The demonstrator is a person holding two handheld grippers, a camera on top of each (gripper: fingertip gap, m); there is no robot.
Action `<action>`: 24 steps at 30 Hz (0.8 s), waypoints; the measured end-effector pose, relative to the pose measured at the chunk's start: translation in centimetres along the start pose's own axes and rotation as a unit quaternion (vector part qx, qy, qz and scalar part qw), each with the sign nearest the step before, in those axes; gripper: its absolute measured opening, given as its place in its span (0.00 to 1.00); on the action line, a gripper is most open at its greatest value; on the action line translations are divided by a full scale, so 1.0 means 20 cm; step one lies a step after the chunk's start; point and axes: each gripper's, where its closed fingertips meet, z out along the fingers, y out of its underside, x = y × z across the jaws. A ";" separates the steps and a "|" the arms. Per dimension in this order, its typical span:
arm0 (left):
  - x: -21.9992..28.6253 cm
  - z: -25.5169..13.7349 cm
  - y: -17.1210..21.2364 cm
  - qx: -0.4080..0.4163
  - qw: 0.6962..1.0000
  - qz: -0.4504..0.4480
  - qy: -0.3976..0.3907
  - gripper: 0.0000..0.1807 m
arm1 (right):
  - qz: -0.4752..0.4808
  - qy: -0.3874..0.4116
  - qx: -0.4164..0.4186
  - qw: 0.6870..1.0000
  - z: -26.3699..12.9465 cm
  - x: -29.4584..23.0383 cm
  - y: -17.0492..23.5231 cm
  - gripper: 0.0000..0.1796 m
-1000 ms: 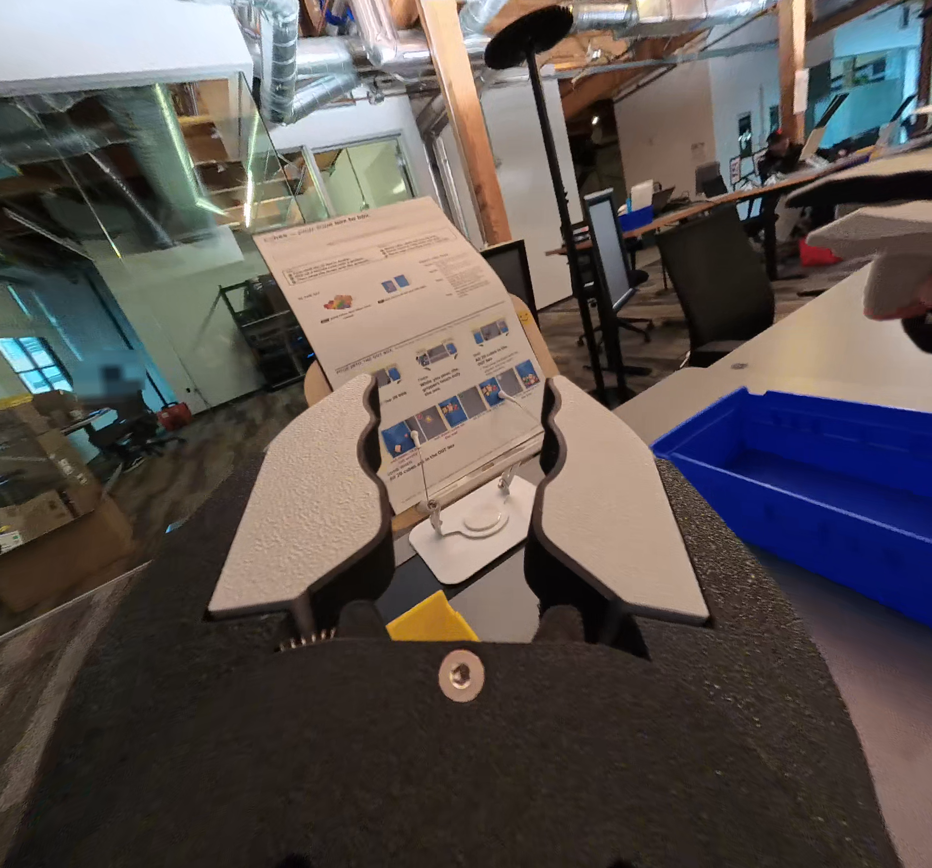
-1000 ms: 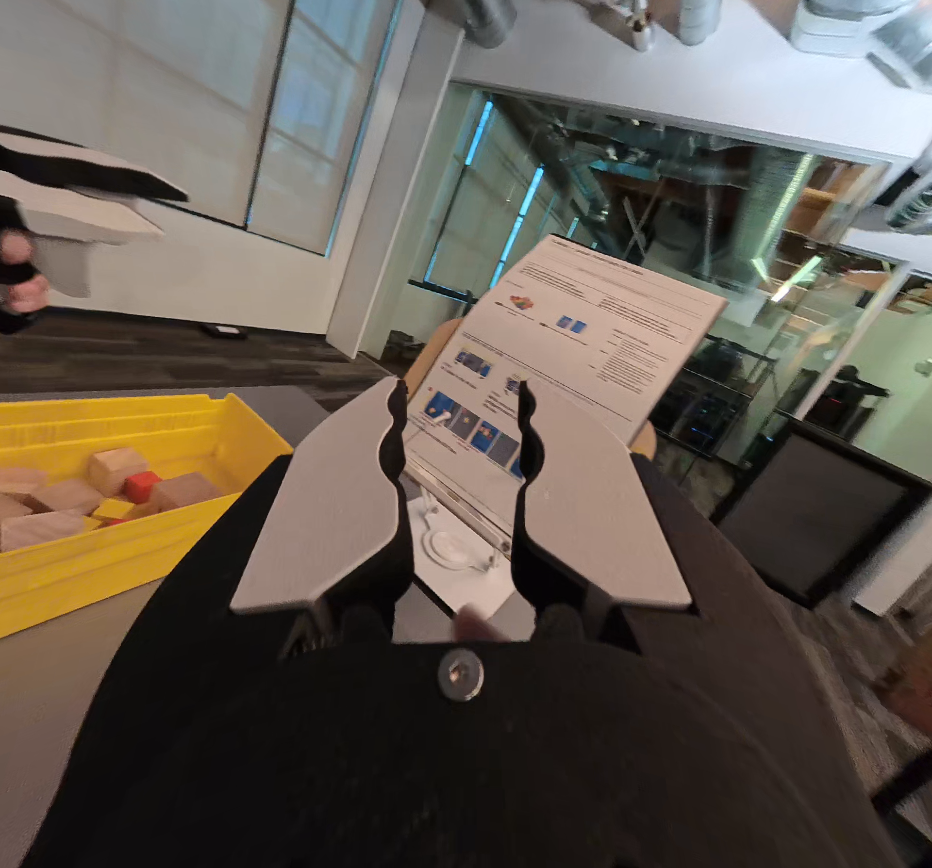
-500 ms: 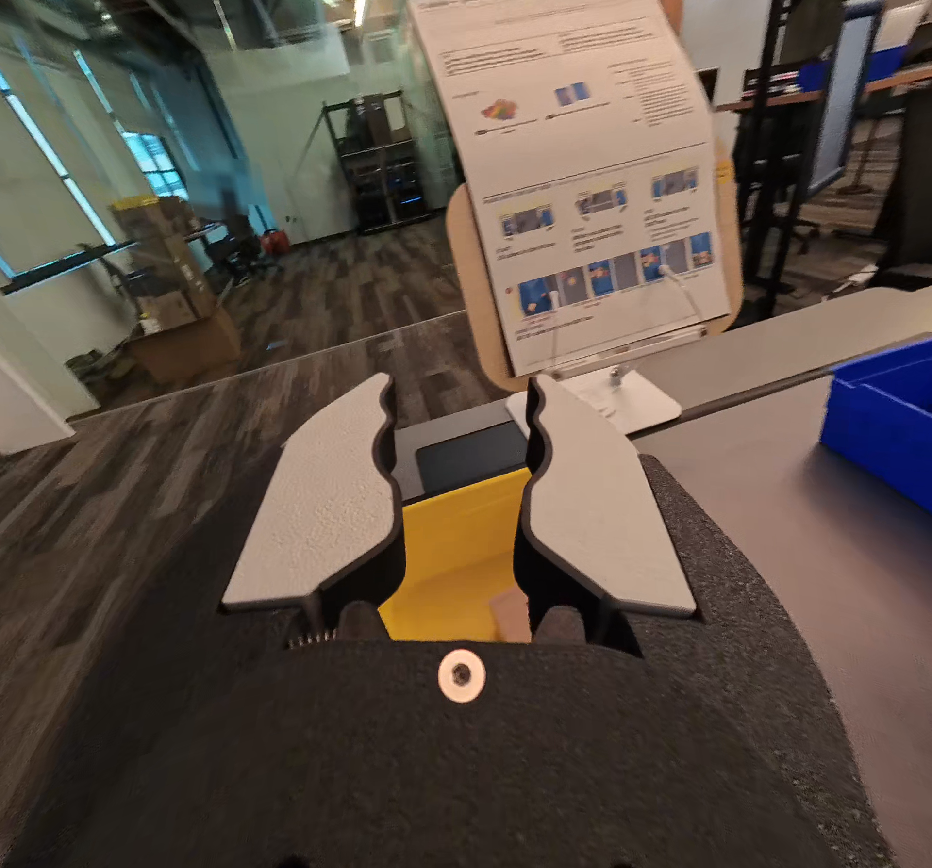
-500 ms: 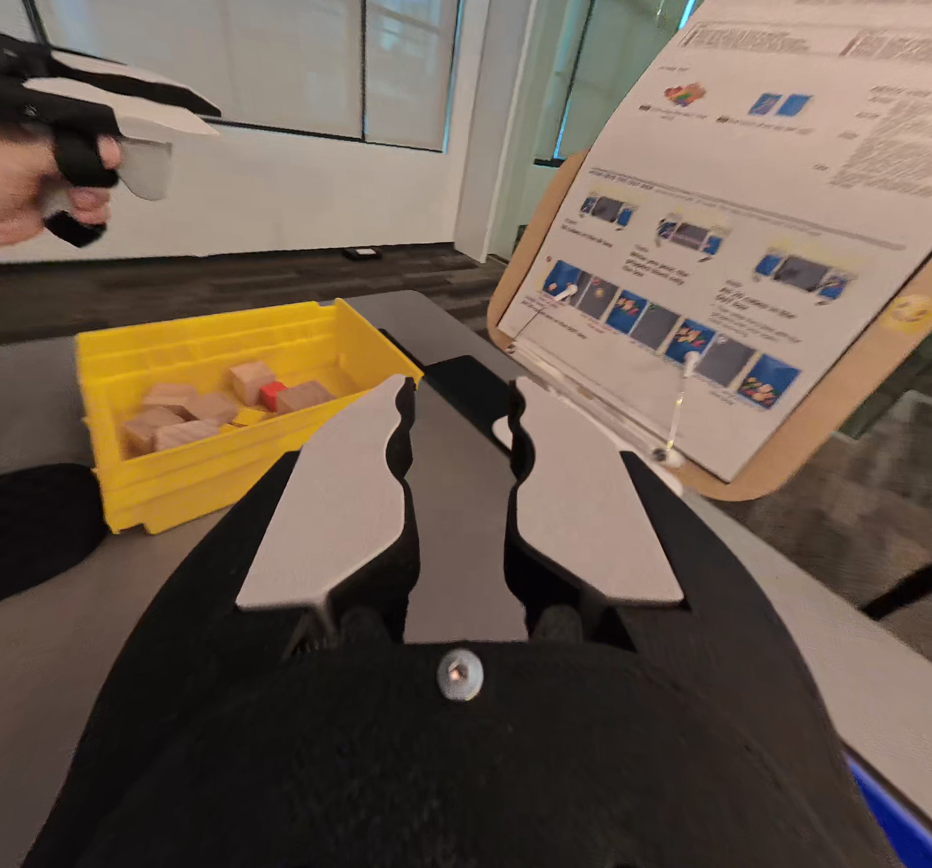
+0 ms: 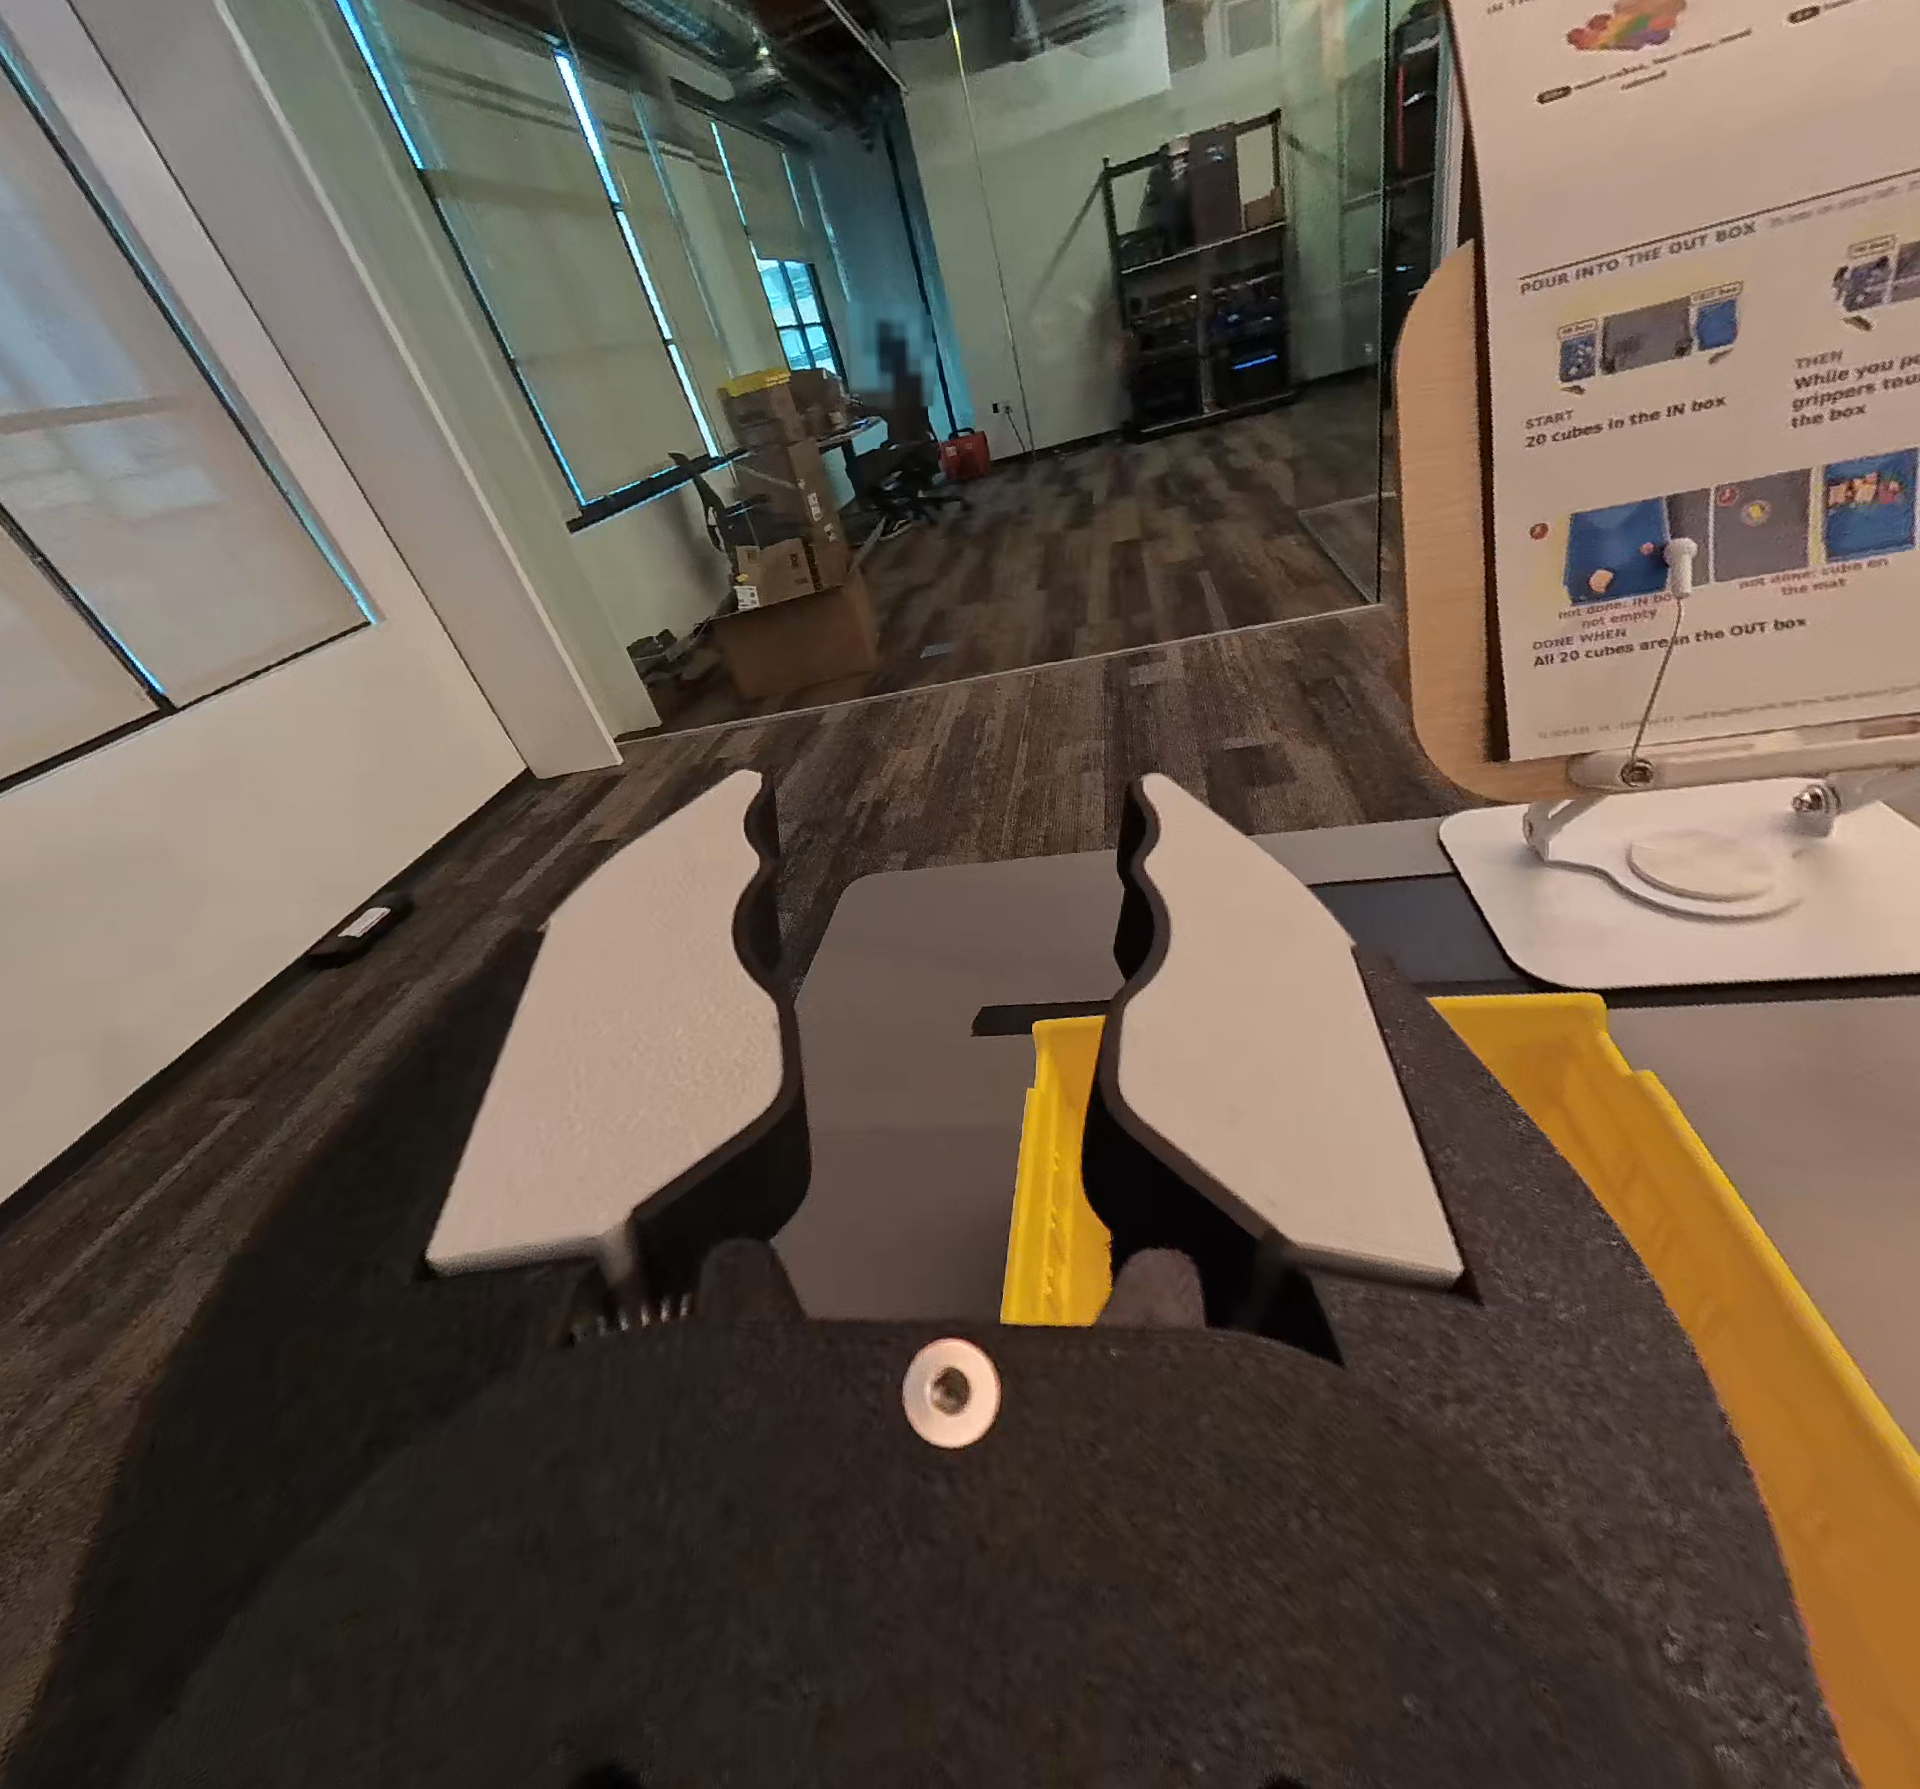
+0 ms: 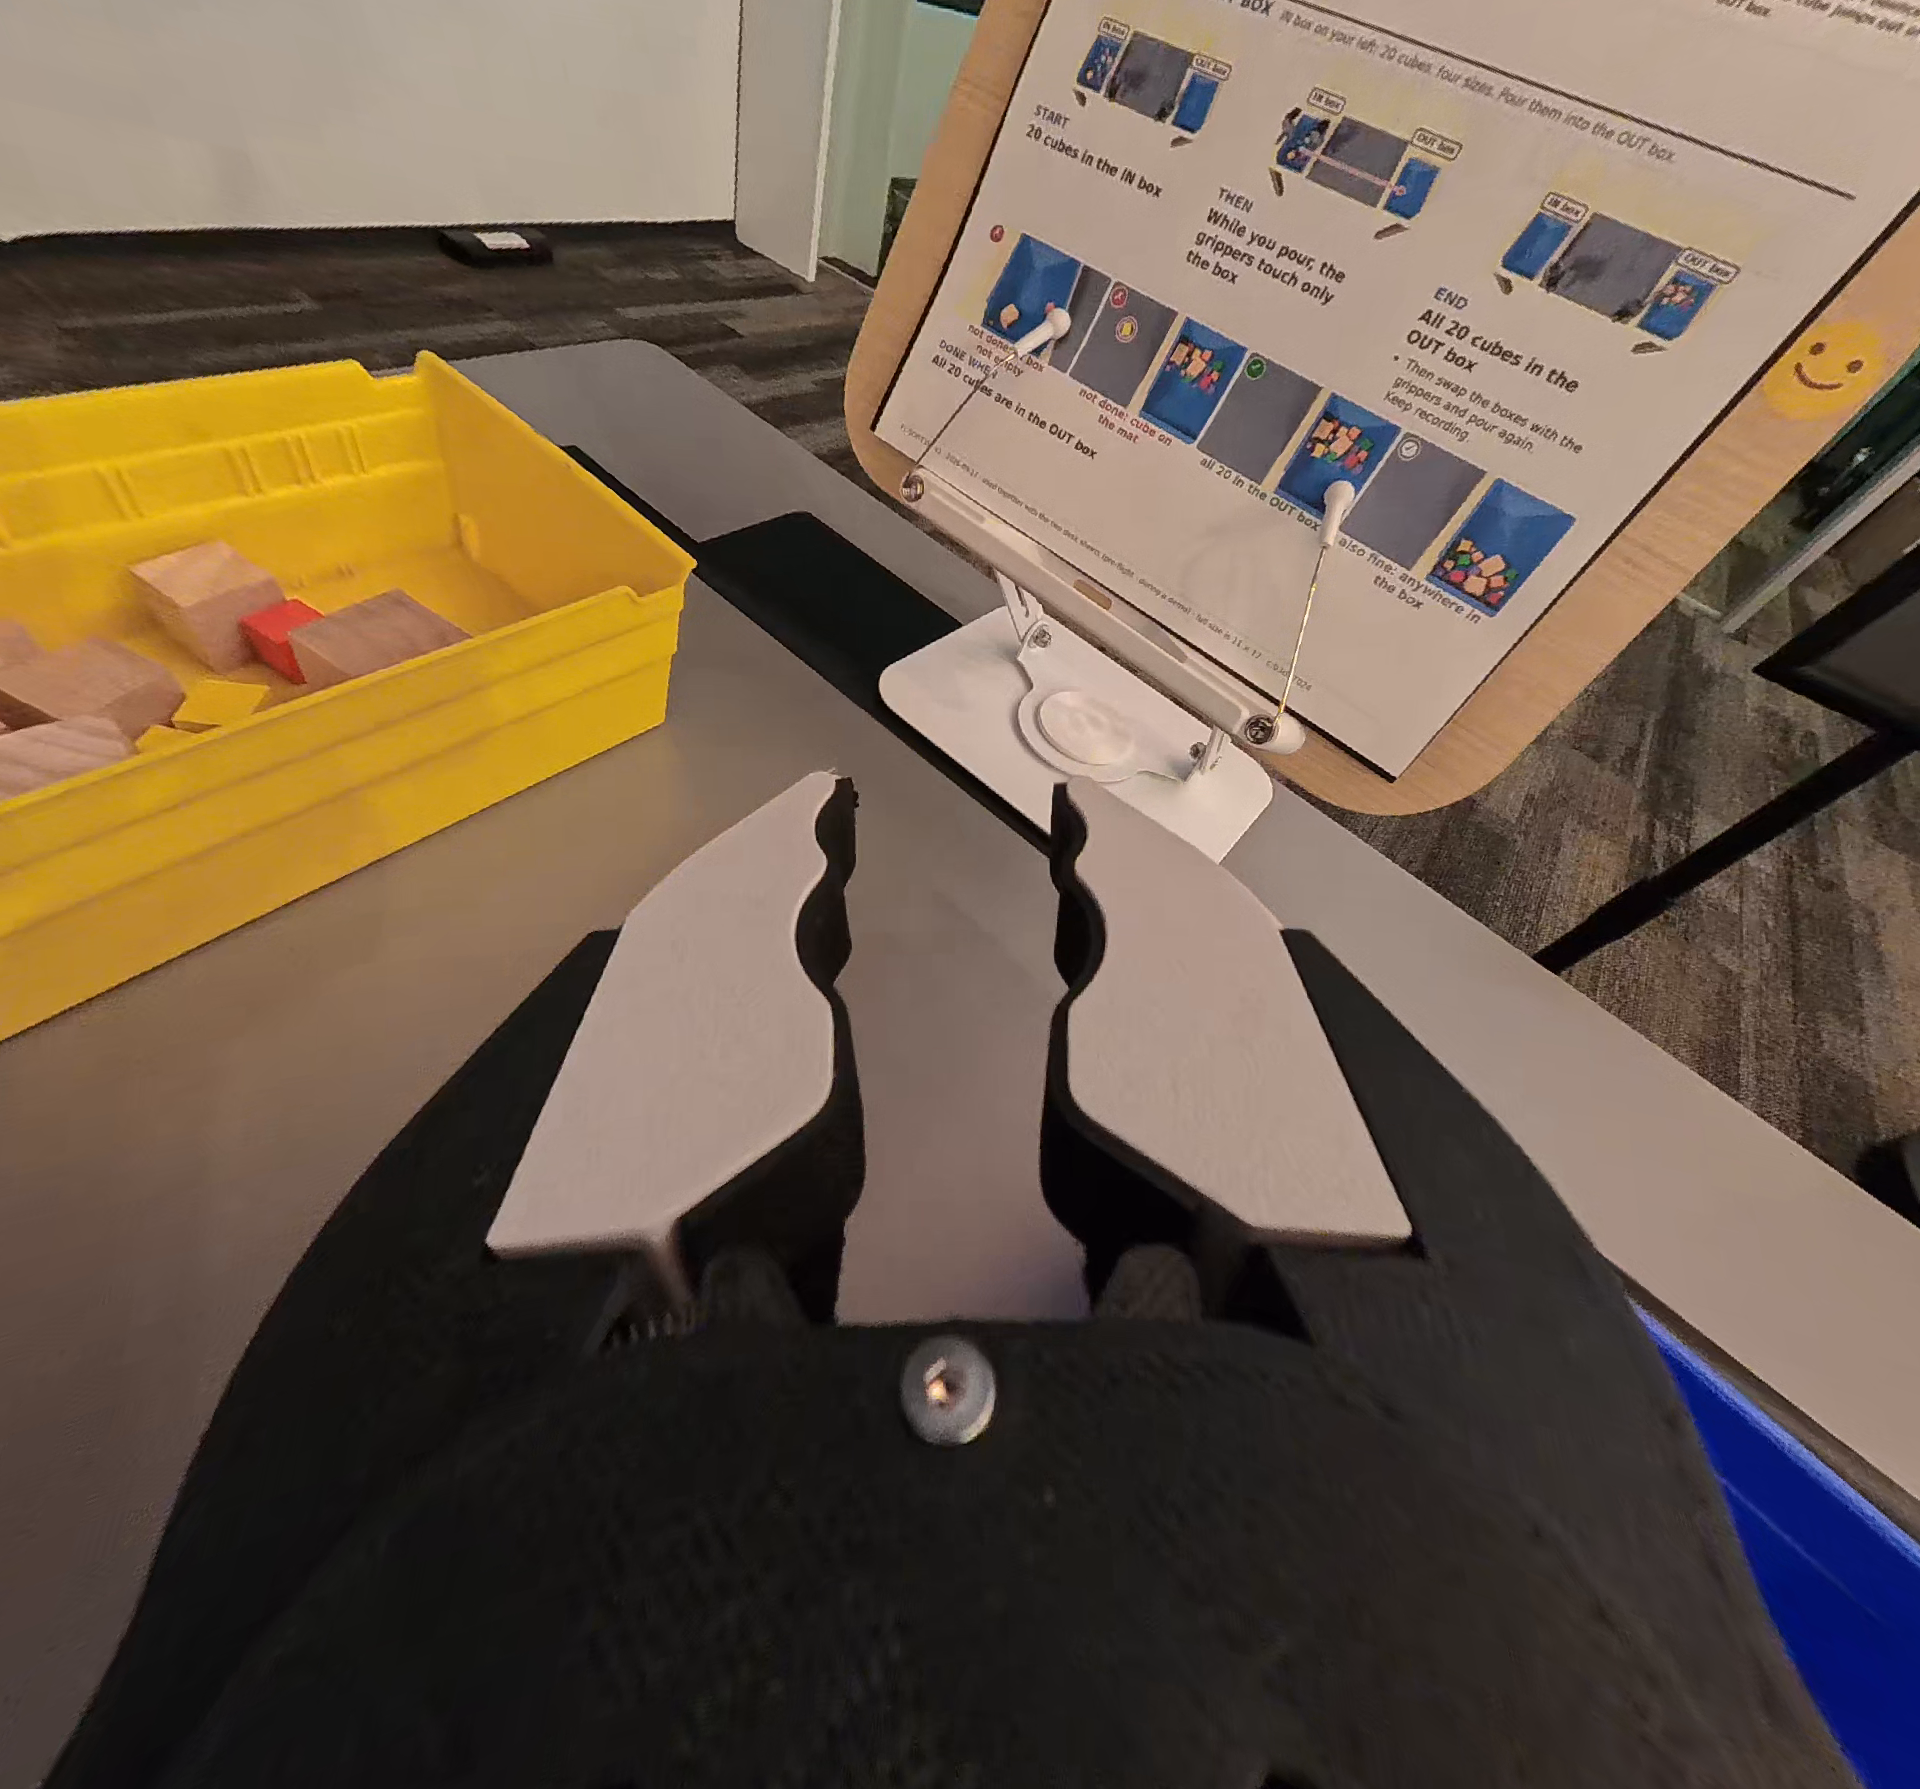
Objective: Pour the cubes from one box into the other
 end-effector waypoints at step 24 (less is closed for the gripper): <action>0.06 0.06 0.18 -0.092 0.995 0.004 0.048 0.33 | -0.068 0.107 -0.055 0.990 -0.03 0.15 0.07 0.20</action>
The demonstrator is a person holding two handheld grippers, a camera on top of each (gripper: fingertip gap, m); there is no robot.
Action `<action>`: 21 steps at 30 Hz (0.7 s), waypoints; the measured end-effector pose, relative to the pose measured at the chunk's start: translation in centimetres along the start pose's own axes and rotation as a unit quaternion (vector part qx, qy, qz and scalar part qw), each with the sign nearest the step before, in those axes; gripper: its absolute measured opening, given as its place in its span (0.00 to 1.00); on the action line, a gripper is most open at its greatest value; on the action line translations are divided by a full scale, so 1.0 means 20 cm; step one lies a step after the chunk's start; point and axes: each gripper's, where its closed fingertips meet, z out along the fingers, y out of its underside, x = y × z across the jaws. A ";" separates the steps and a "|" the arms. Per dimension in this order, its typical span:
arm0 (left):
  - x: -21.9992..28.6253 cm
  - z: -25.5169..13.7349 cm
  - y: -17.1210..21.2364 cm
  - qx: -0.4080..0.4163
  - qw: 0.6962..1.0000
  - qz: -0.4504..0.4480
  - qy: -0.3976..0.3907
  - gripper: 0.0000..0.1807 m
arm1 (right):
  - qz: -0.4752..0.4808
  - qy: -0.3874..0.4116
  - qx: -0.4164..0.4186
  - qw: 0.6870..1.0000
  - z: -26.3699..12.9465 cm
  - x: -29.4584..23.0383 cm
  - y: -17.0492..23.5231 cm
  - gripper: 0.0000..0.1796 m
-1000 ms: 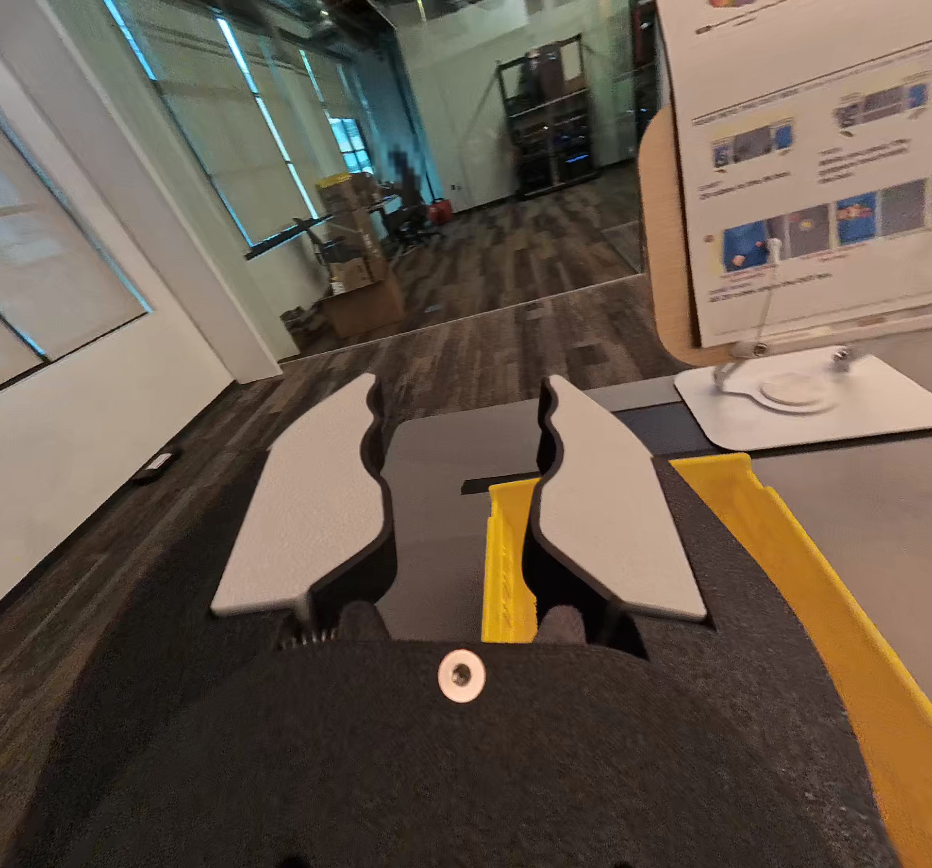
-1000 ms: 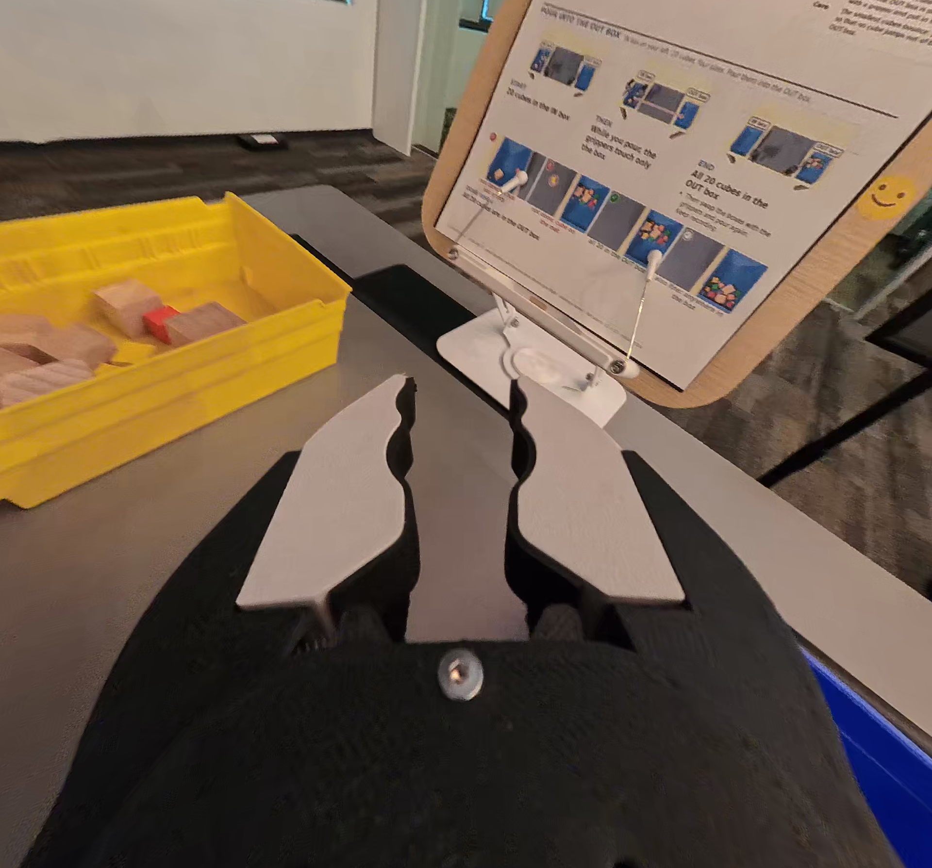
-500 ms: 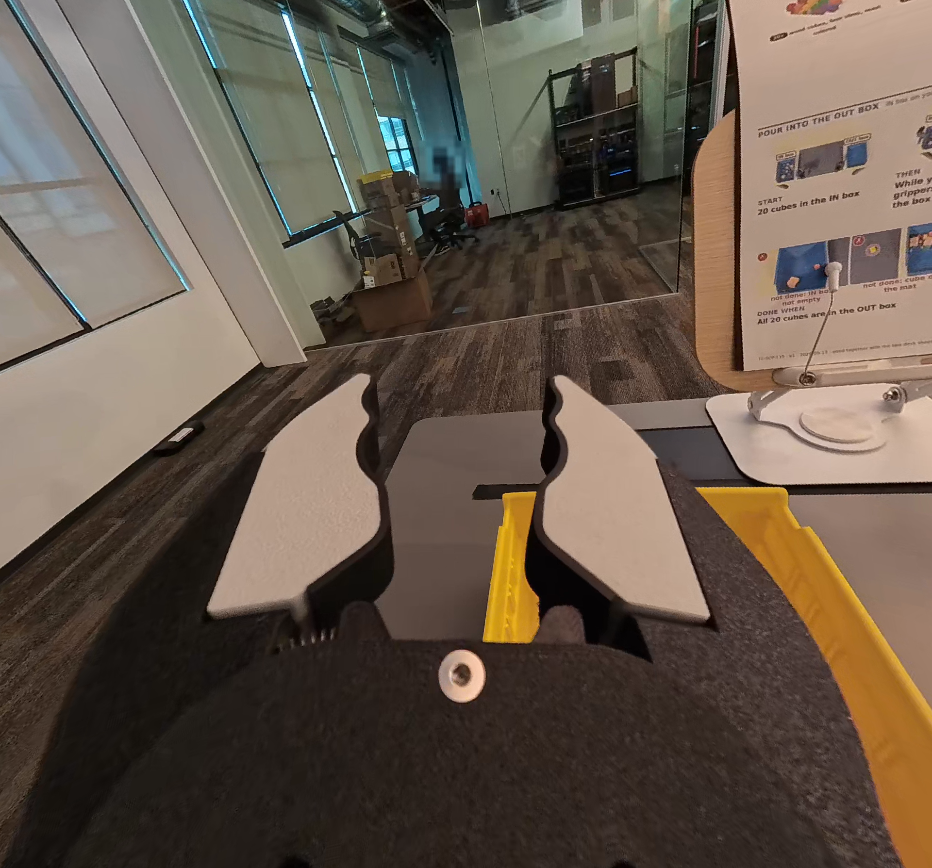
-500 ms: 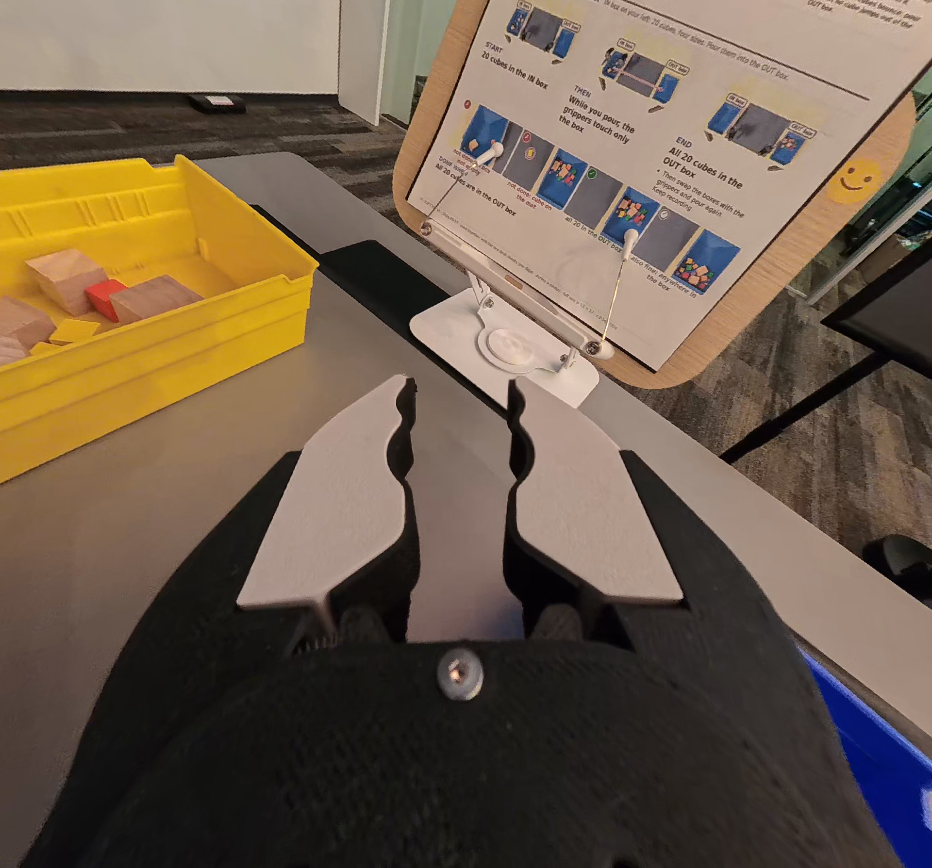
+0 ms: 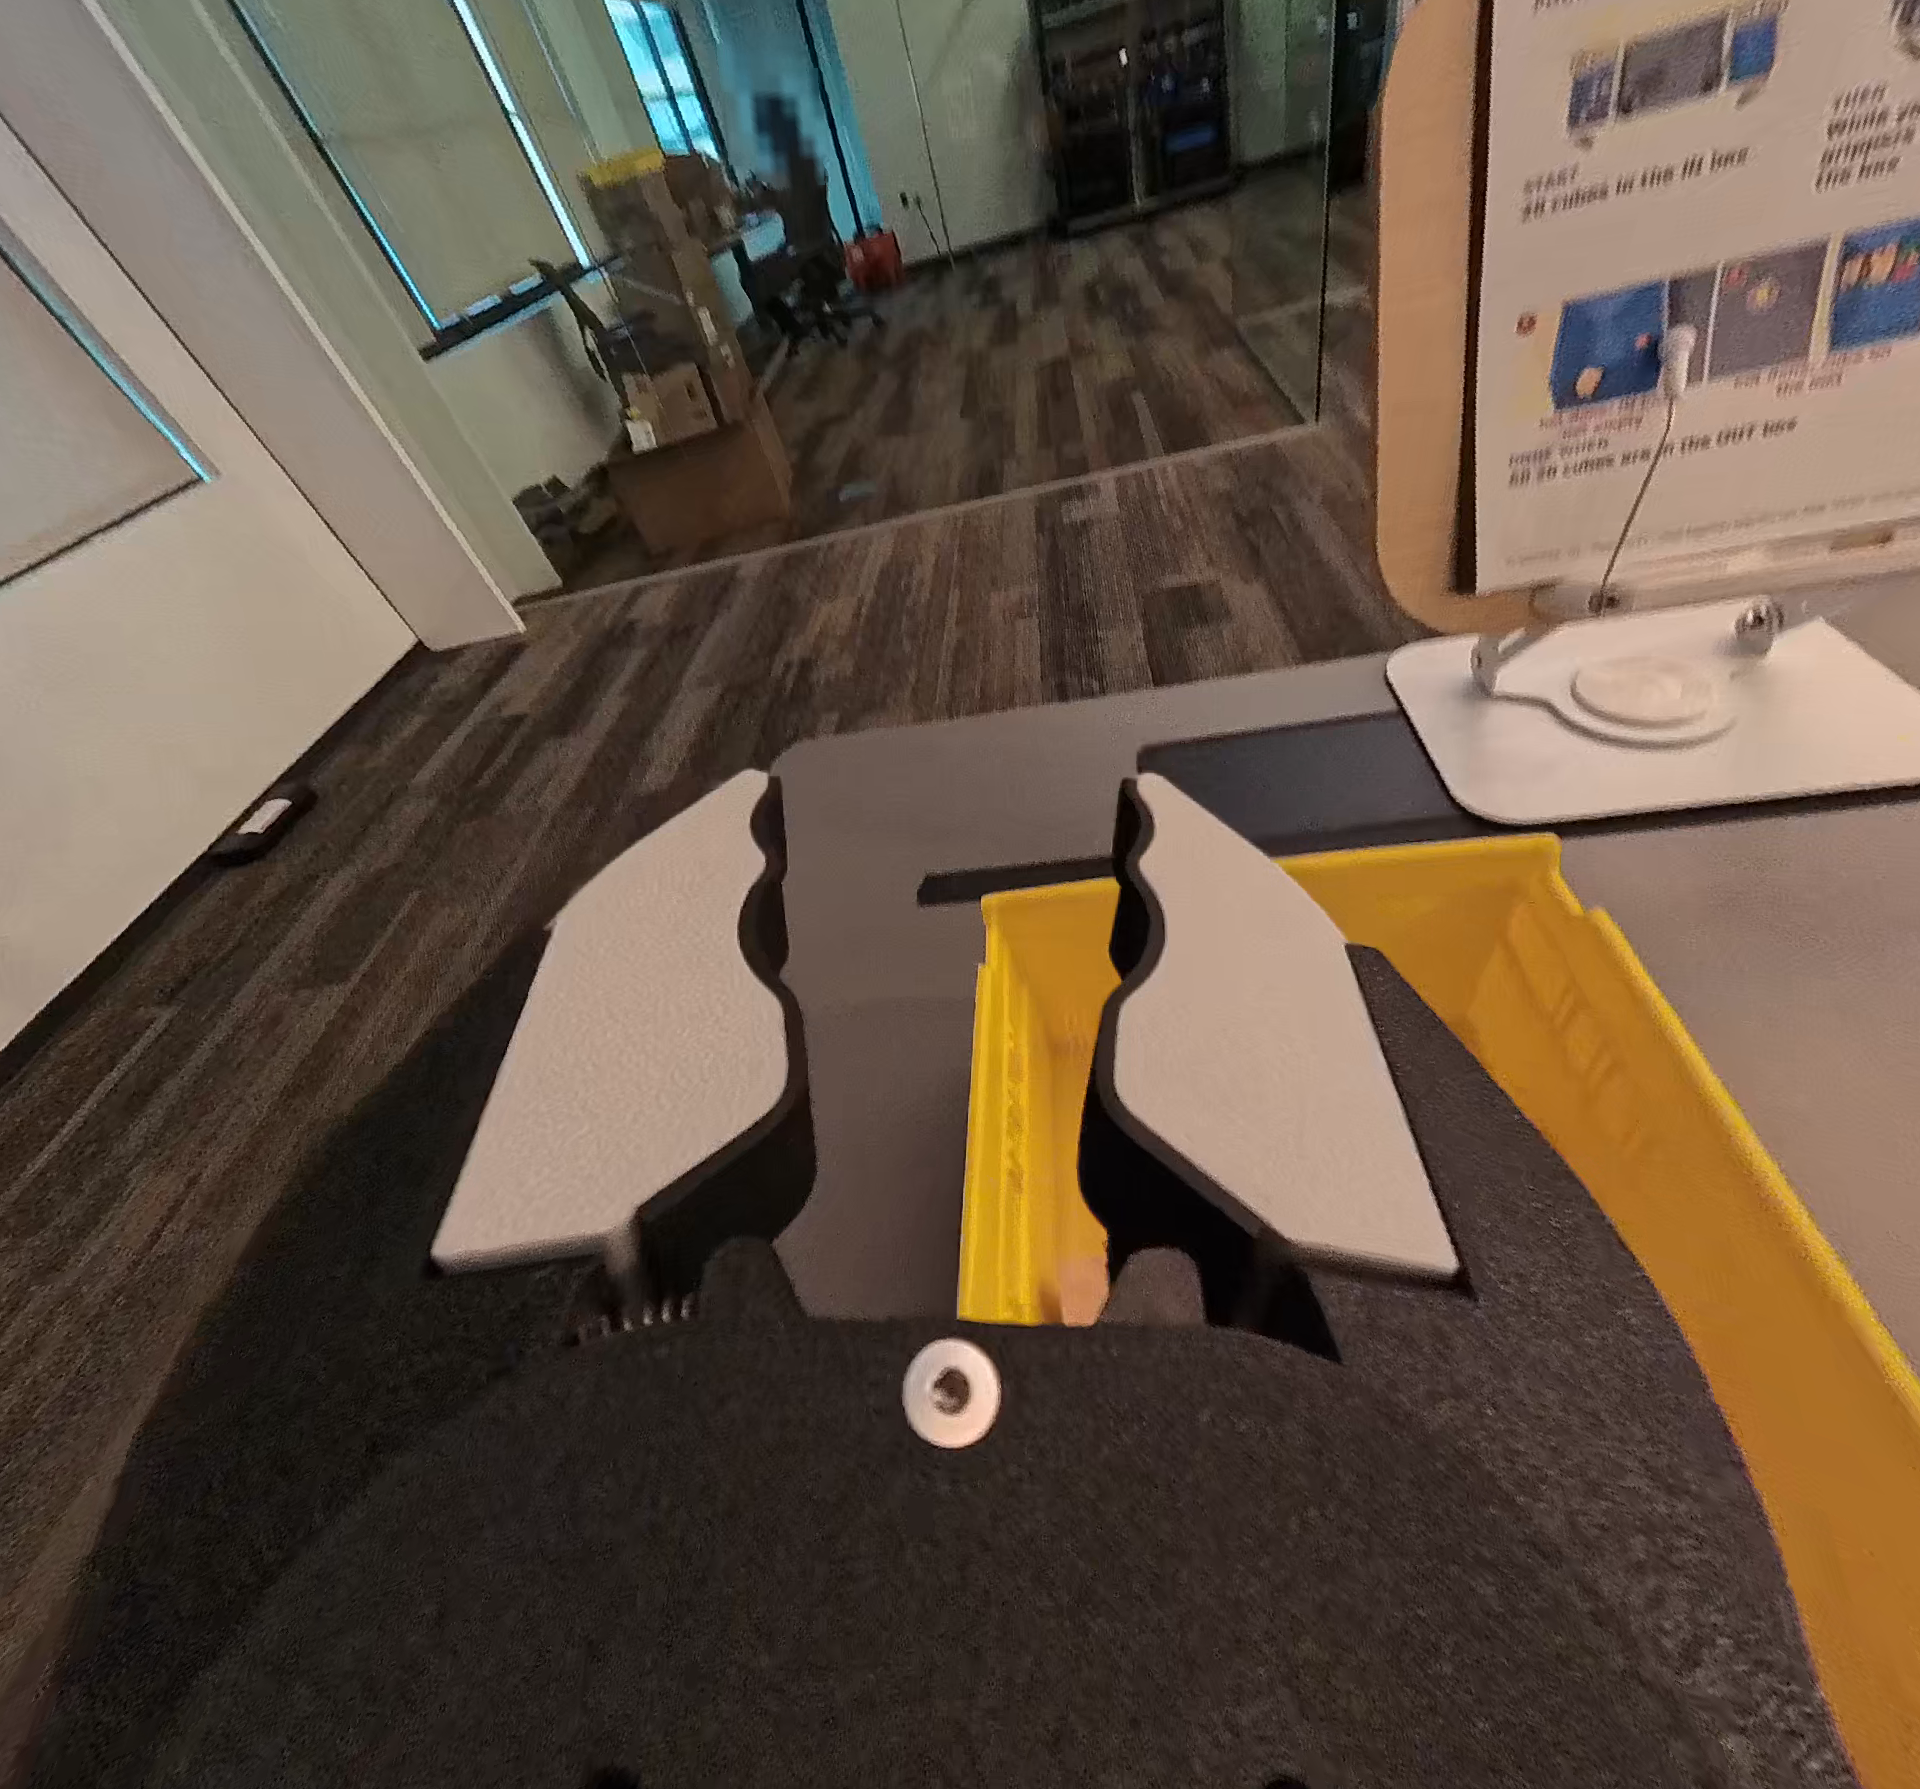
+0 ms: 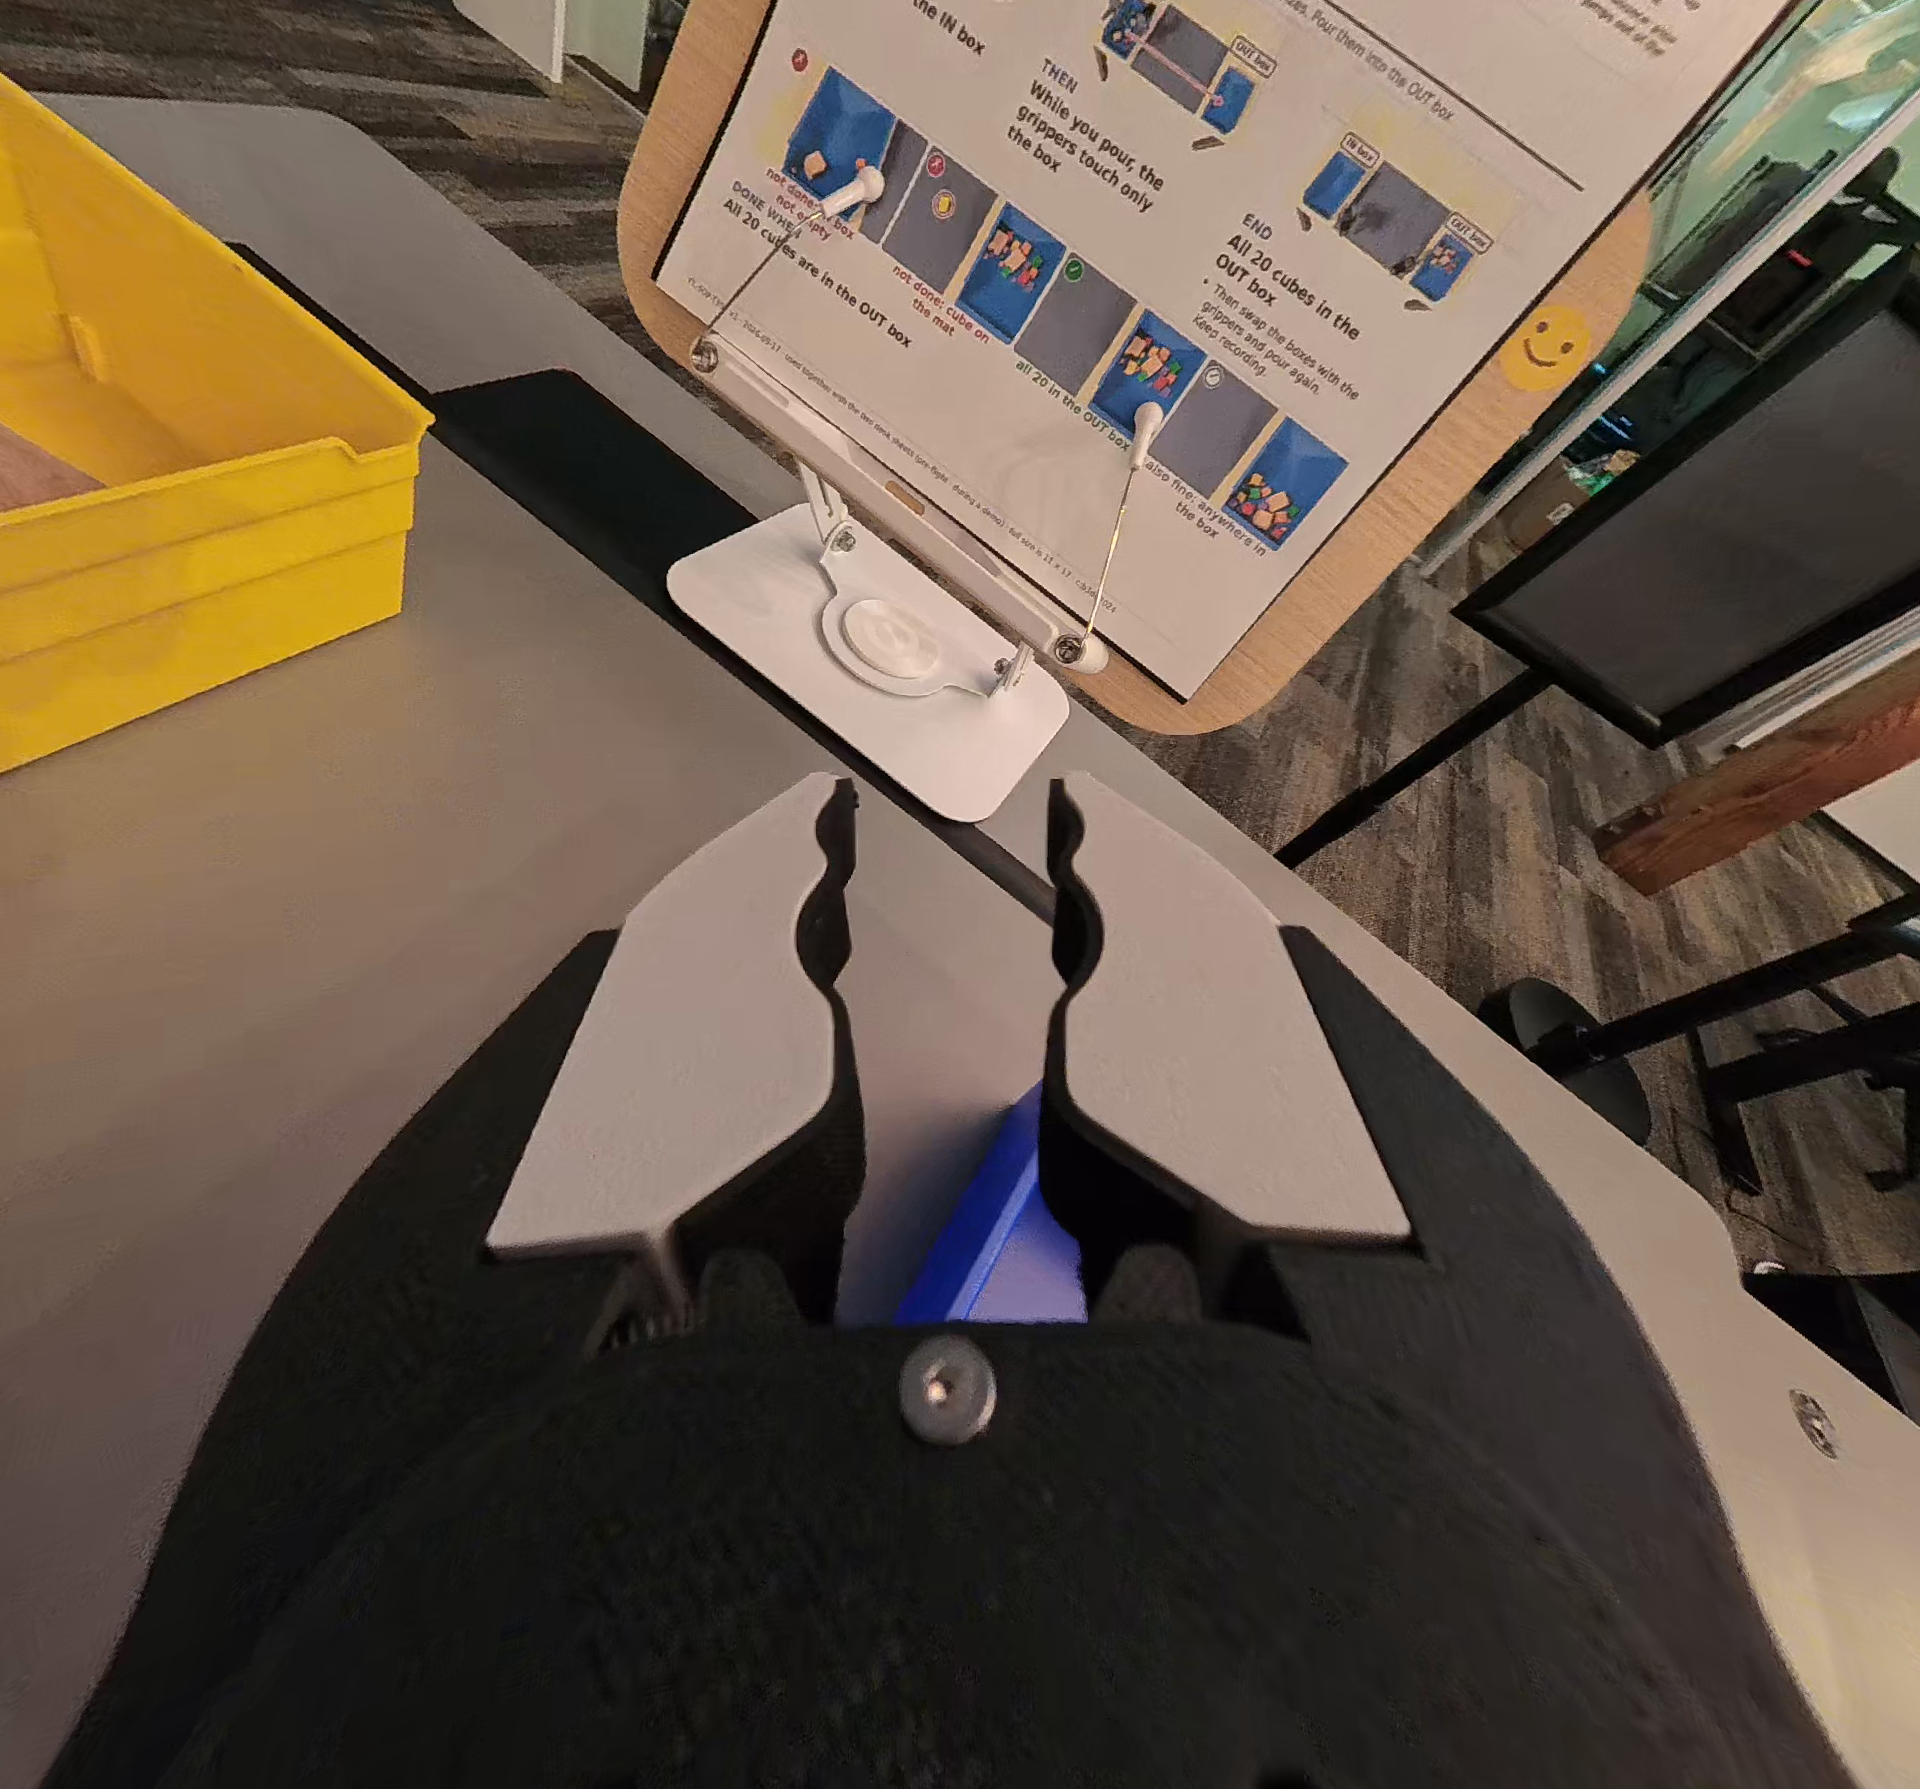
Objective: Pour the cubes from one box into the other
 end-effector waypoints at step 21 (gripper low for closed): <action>-0.06 0.00 0.75 -0.303 0.924 -0.160 0.172 0.18 | 0.094 -0.175 -0.039 0.979 0.09 -0.46 0.02 0.28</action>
